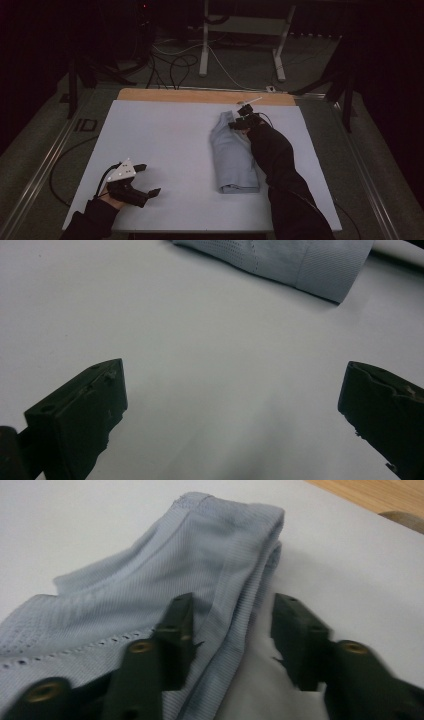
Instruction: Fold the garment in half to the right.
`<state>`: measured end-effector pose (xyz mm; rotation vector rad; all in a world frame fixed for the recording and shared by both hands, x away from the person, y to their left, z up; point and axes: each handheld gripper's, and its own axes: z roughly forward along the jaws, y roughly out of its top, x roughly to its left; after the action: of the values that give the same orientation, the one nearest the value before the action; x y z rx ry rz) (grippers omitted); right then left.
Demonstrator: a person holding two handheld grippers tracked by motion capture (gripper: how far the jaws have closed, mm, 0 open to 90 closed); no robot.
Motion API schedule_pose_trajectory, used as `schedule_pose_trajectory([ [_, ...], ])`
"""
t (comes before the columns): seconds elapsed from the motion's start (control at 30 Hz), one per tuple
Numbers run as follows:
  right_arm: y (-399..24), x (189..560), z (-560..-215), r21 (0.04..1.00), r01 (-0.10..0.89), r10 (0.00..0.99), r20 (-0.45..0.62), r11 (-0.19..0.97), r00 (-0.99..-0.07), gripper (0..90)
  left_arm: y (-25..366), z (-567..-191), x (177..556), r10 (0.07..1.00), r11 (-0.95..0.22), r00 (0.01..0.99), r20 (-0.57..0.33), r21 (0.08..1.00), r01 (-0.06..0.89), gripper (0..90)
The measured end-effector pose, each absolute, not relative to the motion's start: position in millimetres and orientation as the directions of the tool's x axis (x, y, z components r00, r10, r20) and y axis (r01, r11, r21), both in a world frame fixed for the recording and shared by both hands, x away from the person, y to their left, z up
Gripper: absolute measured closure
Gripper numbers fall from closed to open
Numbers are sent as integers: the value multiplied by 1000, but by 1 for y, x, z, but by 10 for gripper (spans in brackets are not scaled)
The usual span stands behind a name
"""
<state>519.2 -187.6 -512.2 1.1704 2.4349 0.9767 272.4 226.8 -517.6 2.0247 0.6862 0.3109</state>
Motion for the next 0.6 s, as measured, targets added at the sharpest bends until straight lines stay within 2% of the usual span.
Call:
schedule_pose_trajectory([
  [0.03, -188, 519, -512, 674, 588, 769, 47, 447, -638, 483, 227, -518, 272, 583, -399, 811, -54, 850, 344, 6],
  [0.1, -187, 517, -507, 685, 579, 762, 52, 442, -645, 390, 227, -517, 272, 586, -395, 808, -56, 852, 345, 6],
  [0.27, -185, 513, -499, 705, 560, 743, 70, 436, -666, 275, 227, -517, 272, 585, -396, 809, -55, 852, 344, 6],
  [0.33, -184, 510, -498, 710, 552, 724, 87, 437, -684, 198, 227, -516, 271, 585, -396, 809, -53, 852, 342, 6],
  [0.47, -182, 505, -494, 718, 543, 703, 105, 436, -703, 139, 227, -516, 271, 584, -395, 810, -54, 853, 342, 6],
  [0.6, -180, 499, -489, 719, 526, 686, 94, 455, -722, 139, 227, -516, 271, 582, -397, 811, -54, 852, 341, 6],
])
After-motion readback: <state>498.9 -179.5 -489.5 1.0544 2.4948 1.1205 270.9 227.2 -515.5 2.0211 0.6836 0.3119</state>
